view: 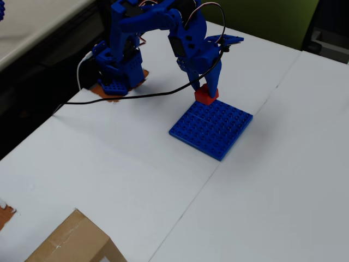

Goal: Pick up the 2x2 red block and go up the 8x8 blue block.

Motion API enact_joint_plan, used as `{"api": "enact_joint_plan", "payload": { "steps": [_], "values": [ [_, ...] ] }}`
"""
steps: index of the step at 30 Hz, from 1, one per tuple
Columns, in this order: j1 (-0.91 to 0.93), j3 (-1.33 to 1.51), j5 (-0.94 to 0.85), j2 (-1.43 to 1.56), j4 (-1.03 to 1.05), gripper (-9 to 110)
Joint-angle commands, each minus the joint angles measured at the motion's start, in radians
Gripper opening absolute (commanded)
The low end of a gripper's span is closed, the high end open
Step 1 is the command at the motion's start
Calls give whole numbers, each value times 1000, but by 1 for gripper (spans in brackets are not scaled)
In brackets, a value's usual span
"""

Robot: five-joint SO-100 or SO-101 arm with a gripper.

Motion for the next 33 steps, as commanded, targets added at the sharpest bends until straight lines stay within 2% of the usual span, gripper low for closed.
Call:
{"api": "enact_joint_plan", "payload": {
  "steps": [1, 33],
  "values": [
    [0, -48, -336, 8, -2, 0],
    [2, -48, -347, 8, -2, 0]
  ]
}}
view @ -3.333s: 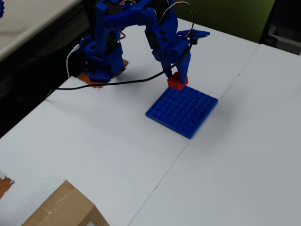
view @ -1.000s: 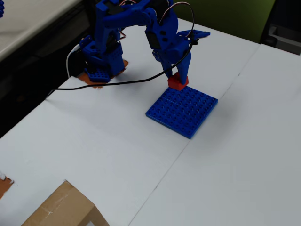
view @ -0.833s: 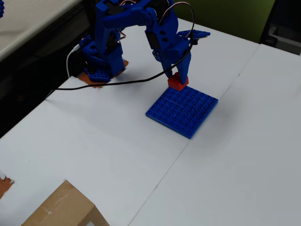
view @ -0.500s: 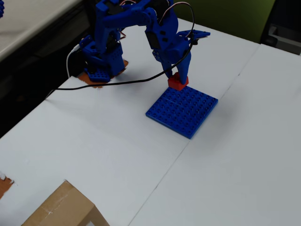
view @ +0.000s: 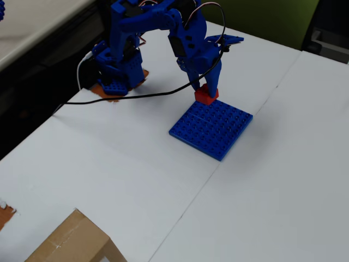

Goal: Pick up the 2x2 red block and go up the 8x8 blue block.

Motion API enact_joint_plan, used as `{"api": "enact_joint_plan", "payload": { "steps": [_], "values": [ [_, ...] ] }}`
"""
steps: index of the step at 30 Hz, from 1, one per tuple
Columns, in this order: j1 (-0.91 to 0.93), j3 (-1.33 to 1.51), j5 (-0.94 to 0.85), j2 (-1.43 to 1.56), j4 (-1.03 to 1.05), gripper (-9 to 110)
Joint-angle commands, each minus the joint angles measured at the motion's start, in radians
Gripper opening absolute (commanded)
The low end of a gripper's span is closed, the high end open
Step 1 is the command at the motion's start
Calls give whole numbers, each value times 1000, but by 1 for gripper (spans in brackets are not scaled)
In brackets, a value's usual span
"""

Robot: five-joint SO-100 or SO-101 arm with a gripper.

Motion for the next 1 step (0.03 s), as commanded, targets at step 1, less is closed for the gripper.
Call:
{"api": "enact_joint_plan", "payload": {
  "steps": [1],
  "values": [
    [3, -48, -348, 8, -2, 0]
  ]
}}
